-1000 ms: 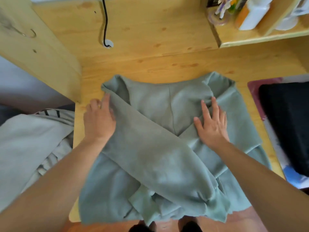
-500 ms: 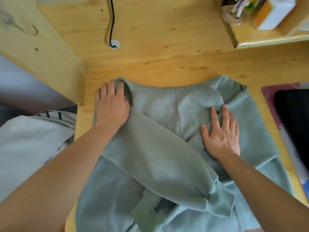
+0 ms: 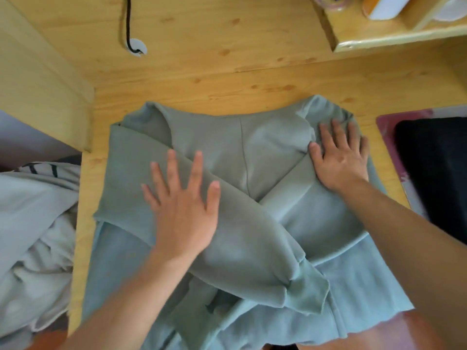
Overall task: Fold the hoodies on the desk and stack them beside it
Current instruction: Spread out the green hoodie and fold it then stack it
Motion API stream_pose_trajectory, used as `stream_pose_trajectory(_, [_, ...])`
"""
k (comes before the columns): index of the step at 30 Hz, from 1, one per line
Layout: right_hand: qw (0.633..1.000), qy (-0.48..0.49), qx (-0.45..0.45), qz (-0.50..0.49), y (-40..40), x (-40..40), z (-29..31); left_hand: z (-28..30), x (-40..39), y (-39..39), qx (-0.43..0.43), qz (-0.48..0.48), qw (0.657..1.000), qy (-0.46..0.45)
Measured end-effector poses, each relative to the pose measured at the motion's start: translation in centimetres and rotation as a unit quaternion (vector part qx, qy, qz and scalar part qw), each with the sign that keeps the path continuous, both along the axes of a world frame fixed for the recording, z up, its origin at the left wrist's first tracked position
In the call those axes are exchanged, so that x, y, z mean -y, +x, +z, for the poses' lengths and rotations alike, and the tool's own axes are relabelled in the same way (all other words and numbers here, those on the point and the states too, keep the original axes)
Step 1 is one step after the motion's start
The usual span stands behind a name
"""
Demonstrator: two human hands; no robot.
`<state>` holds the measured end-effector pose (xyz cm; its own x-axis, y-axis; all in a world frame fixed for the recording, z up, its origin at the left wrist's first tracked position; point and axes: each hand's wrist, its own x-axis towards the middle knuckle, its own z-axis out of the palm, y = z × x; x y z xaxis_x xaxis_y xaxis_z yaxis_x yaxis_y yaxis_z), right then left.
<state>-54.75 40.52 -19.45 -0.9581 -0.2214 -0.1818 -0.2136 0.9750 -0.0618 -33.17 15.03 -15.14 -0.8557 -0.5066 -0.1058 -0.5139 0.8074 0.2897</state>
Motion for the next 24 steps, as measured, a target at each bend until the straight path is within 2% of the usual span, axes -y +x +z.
stream_pose_trajectory(2, [1.000, 0.000, 0.006, -0.020, 0.0, 0.1, 0.2, -1.7, -4.6, 2.4, 0.073, -0.048, 0.996, -0.010])
stream_pose_trajectory(4, [0.999, 0.000, 0.018, -0.050, 0.2, -0.4, 0.5, -3.6, -6.4, 3.3, 0.108, -0.062, 0.992, -0.022])
stream_pose_trajectory(6, [0.995, -0.001, 0.032, -0.090, 1.0, -1.6, 0.8, -4.6, -5.9, 2.6, 0.110, -0.087, 0.989, -0.048])
stream_pose_trajectory(9, [0.987, -0.006, 0.057, -0.149, 4.0, -3.9, 1.3, -4.8, -3.0, -0.1, 0.091, -0.175, 0.976, -0.091])
stream_pose_trajectory(12, [0.983, 0.009, 0.057, -0.173, 9.1, -5.5, 1.2, -4.7, 1.4, -4.6, 0.081, -0.291, 0.948, -0.104])
stream_pose_trajectory(15, [0.979, 0.016, 0.072, -0.192, 14.5, -5.5, 1.3, -3.8, 5.3, -9.7, 0.102, -0.401, 0.901, -0.131])
stream_pose_trajectory(17, [0.973, 0.017, 0.097, -0.209, 17.9, -5.0, 1.8, -2.4, 4.8, -11.4, 0.145, -0.364, 0.902, -0.183])
stream_pose_trajectory(19, [0.968, 0.045, 0.127, -0.210, 21.2, -5.0, 2.7, -1.0, 1.2, -10.0, 0.137, -0.279, 0.931, -0.194])
stream_pose_trajectory(22, [0.963, 0.075, 0.155, -0.207, 23.9, -5.7, 4.7, 0.0, -4.2, -2.1, 0.036, -0.185, 0.977, -0.101])
stream_pose_trajectory(24, [0.982, 0.013, 0.078, -0.170, 23.3, -5.1, 5.9, -1.0, -5.1, 4.2, 0.025, -0.151, 0.985, -0.080])
